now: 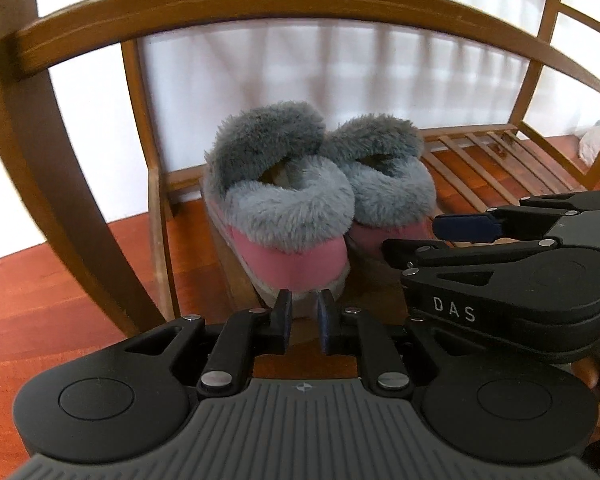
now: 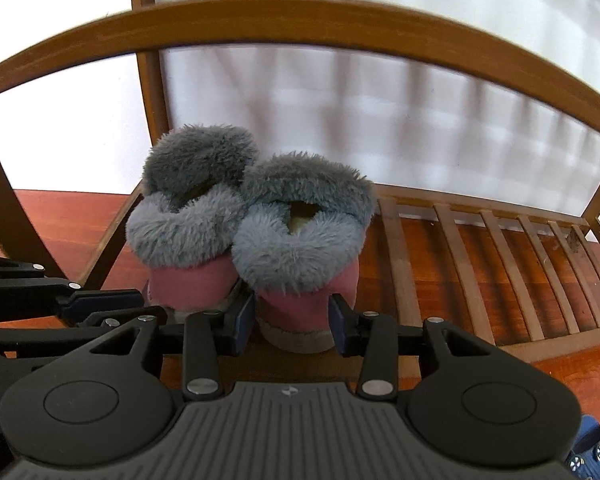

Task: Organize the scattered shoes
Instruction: 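Open both tools and withdraw them from the pink slippers, then move both tools toward the pair of black lace-up shoes, then grasp one black shoe with the left tool while the right tool grasps the other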

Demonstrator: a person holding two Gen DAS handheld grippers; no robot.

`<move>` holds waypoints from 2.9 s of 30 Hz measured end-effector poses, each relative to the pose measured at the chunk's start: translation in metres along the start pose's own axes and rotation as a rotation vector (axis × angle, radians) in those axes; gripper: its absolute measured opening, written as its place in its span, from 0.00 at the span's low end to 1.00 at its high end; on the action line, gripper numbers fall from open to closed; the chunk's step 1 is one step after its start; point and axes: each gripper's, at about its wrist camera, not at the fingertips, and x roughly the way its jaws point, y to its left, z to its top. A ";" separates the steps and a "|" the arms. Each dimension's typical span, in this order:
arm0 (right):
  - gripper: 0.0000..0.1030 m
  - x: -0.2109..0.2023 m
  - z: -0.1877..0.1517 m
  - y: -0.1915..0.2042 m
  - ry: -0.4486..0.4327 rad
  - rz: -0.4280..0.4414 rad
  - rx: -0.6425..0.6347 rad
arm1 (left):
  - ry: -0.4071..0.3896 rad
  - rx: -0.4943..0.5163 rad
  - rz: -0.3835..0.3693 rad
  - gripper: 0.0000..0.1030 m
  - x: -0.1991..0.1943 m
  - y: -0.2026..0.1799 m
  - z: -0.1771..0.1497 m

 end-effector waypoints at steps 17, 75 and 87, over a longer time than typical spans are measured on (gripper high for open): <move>0.55 -0.076 -0.020 0.000 0.034 0.020 0.076 | 0.039 -0.007 -0.031 0.39 -0.091 -0.002 -0.023; 0.77 -0.180 -0.174 -0.161 0.166 0.040 0.178 | 0.244 -0.114 0.045 0.78 -0.051 -0.190 -0.095; 0.78 -0.165 -0.180 -0.170 0.174 0.069 0.187 | 0.262 -0.145 0.075 0.78 -0.019 -0.189 -0.105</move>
